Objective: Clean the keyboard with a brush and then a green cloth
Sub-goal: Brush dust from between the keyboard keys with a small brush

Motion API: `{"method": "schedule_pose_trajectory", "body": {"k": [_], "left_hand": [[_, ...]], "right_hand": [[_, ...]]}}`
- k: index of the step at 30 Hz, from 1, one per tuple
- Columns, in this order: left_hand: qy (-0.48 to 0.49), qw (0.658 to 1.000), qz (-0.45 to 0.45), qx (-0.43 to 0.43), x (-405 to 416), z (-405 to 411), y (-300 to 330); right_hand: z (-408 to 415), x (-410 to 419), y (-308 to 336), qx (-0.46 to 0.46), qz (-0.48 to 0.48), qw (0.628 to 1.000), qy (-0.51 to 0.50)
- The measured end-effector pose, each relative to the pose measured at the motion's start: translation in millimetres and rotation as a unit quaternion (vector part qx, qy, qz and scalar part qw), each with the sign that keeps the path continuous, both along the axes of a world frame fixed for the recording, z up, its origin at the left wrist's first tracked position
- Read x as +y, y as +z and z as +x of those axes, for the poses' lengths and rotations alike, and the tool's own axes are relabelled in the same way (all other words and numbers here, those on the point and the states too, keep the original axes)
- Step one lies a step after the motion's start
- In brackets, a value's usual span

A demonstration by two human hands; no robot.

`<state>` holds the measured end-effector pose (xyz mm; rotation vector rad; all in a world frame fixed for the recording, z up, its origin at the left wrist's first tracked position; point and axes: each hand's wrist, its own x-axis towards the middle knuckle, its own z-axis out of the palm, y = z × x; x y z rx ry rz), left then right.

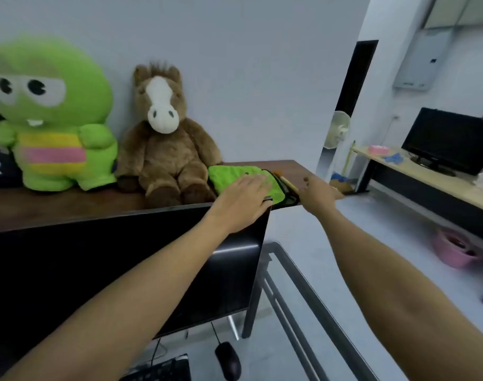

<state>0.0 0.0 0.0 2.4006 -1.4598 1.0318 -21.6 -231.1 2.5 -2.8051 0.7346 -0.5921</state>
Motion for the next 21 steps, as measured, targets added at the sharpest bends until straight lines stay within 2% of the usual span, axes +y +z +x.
{"method": "schedule_pose_trajectory", "body": {"k": [3,4,8,11,14,17,21], "left_hand": [[0.019,0.999,0.035,-0.021,5,6,-21],[0.024,0.998,0.033,-0.056,7,9,-33],[0.022,0.994,-0.001,-0.105,6,18,-37],[0.016,0.996,-0.007,-0.085,8,16,-33],[0.008,0.999,-0.034,-0.034,11,8,-25],[0.002,0.995,-0.099,0.027,23,-8,-20],[0.009,0.987,-0.148,0.053,58,-36,-24]], "right_hand": [[8,-2,-14,-0.005,-0.005,1.0,-0.024],[11,-3,-19,-0.008,-0.01,0.999,-0.031],[24,-16,-22,-0.013,-0.023,0.999,-0.032],[32,-18,-20,-0.027,-0.017,0.998,-0.051],[31,-6,-13,-0.137,0.131,0.98,-0.06],[12,26,-6,-0.259,0.278,0.925,0.009],[-42,92,-3,-0.332,0.314,0.881,0.12]]}}
